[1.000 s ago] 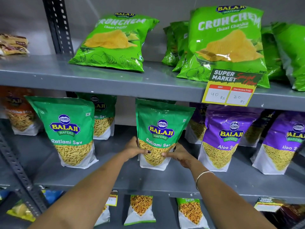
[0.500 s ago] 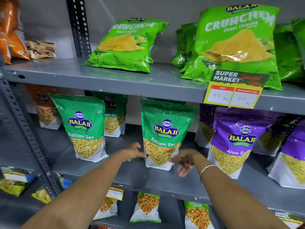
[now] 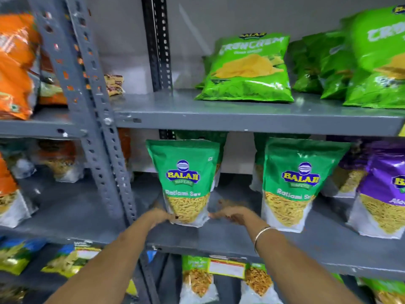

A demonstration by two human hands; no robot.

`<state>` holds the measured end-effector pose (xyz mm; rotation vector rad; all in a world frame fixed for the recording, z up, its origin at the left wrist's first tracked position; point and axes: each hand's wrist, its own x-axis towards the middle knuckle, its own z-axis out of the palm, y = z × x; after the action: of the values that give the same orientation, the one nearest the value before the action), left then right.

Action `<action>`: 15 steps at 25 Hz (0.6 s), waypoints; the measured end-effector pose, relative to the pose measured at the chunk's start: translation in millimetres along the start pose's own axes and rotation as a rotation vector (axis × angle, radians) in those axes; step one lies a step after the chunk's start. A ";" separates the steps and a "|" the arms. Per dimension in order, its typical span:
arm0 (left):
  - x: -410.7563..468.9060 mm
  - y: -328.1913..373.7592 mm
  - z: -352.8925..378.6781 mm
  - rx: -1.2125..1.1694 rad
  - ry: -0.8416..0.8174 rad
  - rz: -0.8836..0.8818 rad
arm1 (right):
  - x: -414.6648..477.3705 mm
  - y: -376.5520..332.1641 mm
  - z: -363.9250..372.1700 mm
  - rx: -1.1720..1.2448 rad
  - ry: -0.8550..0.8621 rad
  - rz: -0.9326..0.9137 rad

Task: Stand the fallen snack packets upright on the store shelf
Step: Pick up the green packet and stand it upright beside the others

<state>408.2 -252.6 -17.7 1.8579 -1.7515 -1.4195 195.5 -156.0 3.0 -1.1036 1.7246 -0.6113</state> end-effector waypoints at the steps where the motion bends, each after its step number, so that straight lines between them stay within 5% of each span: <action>1: 6.9 -2.8 -5.3 -0.041 0.050 0.145 | 5.0 -3.0 14.4 0.080 0.060 -0.063; 6: 19.6 -5.5 0.3 -0.104 -0.013 0.344 | 4.6 -3.6 44.9 0.337 0.244 -0.129; 15: -24.7 -15.7 10.1 -0.009 -0.023 0.407 | -25.3 10.8 50.9 0.242 0.317 -0.083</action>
<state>415.3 -222.8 -22.3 1.3759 -1.9845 -1.2865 240.7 -124.5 -15.0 -0.9470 1.8176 -1.0646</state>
